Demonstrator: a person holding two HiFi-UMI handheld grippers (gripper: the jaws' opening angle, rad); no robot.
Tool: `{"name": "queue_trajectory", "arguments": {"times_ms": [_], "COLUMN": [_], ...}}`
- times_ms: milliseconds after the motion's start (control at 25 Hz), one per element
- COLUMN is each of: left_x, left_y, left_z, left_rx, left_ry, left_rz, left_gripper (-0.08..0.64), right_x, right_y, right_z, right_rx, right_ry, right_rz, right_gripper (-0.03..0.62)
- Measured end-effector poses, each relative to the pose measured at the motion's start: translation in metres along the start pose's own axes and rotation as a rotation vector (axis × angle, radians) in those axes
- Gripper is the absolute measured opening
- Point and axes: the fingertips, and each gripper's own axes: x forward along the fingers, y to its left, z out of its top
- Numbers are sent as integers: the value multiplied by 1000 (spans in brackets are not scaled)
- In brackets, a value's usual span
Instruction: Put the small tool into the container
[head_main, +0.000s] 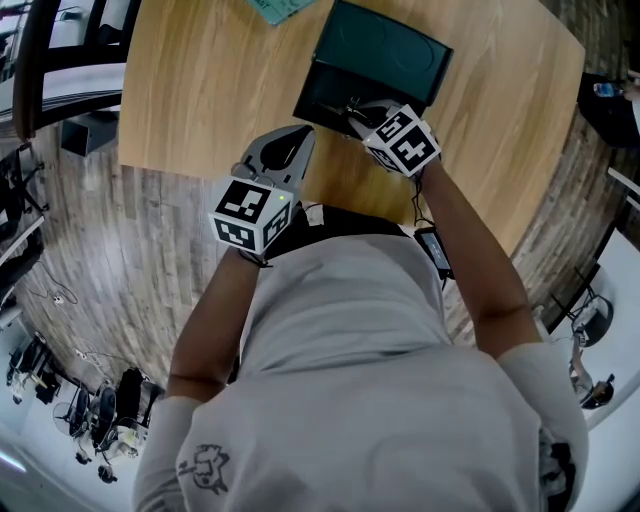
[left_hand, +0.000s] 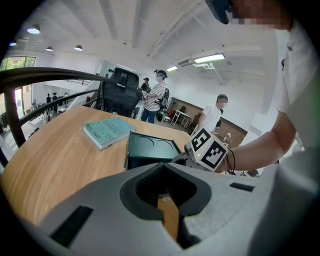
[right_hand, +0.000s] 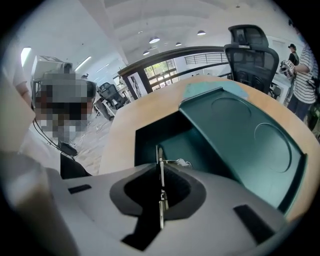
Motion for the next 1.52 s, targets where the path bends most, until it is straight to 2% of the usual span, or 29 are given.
{"name": "queue_trajectory", "arguments": {"times_ms": [280, 600, 880, 1200, 1520], "left_x": [-2, -11, -19, -41, -73], "left_y": [-4, -4, -13, -19, -45], "left_z": [-2, 2, 13, 23, 28], "left_rx": [7, 9, 45, 106, 169], "left_ry": [-6, -19, -40, -59, -79], "left_rz": [0, -1, -22, -58, -117], "left_gripper": [5, 5, 5, 5, 5], "right_x": [-1, -14, -34, -67, -107], "right_y": [-8, -19, -16, 12, 58], "right_z": [0, 9, 17, 37, 43], "right_rx": [-6, 6, 23, 59, 100], "right_ry": [-6, -30, -66, -169, -283], "right_rz": [-48, -129, -174, -210, -262], "right_gripper": [129, 183, 183, 178, 120]}}
